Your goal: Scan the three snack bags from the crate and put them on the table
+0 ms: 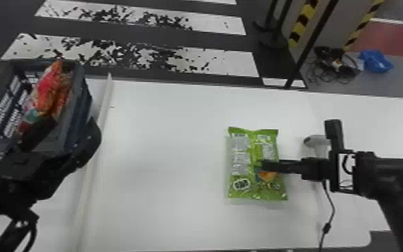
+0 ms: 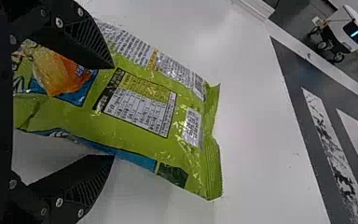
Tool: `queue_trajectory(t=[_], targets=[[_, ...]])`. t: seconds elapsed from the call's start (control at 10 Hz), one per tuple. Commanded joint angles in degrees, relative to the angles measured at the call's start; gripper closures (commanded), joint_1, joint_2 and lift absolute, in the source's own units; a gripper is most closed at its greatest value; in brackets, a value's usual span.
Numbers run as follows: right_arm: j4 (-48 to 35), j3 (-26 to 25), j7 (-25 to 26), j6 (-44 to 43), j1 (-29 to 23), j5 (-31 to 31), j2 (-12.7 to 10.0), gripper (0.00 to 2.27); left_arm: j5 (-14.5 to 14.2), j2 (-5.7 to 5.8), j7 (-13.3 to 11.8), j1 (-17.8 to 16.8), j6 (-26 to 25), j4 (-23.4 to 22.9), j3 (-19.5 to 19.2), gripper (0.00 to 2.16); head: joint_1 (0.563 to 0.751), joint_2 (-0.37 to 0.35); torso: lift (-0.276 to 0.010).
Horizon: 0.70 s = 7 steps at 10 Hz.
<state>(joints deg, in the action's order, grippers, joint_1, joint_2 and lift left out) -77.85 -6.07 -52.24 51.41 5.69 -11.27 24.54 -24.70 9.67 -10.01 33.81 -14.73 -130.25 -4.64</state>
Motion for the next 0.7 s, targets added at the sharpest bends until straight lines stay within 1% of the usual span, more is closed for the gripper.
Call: queue_trajectory(t=[0.0, 0.1, 0.2, 0.3, 0.4, 0.5, 0.6], targets=[[0.51, 0.88, -0.32, 0.24, 0.20, 0.64, -0.11, 1.61, 0.00, 0.00, -0.01, -0.23, 0.00, 0.26, 0.24, 0.04, 0.695, -0.136, -0.094], [0.60, 0.62, -0.14, 0.06, 0.20, -0.51, -0.20, 2.16, 0.00, -0.09, -0.01, -0.23, 0.00, 0.26, 0.24, 0.04, 0.695, -0.134, -0.094], [0.42, 0.09, -0.23, -0.29, 0.11, -1.39, -0.20, 2.24, 0.00, -0.09, -0.01, -0.23, 0.00, 0.35, 0.24, 0.04, 0.695, -0.132, -0.094], [-1.51, -1.58, -0.23, 0.41, -0.94, -4.02, -0.20, 2.24, 0.00, -0.09, -0.01, -0.15, 0.18, 0.26, 0.15, 0.04, 0.695, -0.130, -0.094], [-5.82, -3.60, -0.23, 2.87, -2.79, -6.04, -0.28, 2.24, 0.00, -0.26, -0.01, -0.15, 0.18, 0.26, 0.15, 0.04, 0.695, -0.128, -0.094], [-10.21, -6.76, -0.23, 5.69, -4.63, -9.47, -0.55, 2.24, 0.00, -0.35, -0.01, -0.23, 0.18, 0.26, 0.15, 0.04, 0.695, -0.124, -0.094], [-11.97, -10.98, -0.23, 7.62, -5.25, -13.60, -1.16, 2.24, 0.00, -0.35, 0.08, -0.41, 0.18, 0.35, -0.02, 0.04, 0.695, -0.122, -0.094]])
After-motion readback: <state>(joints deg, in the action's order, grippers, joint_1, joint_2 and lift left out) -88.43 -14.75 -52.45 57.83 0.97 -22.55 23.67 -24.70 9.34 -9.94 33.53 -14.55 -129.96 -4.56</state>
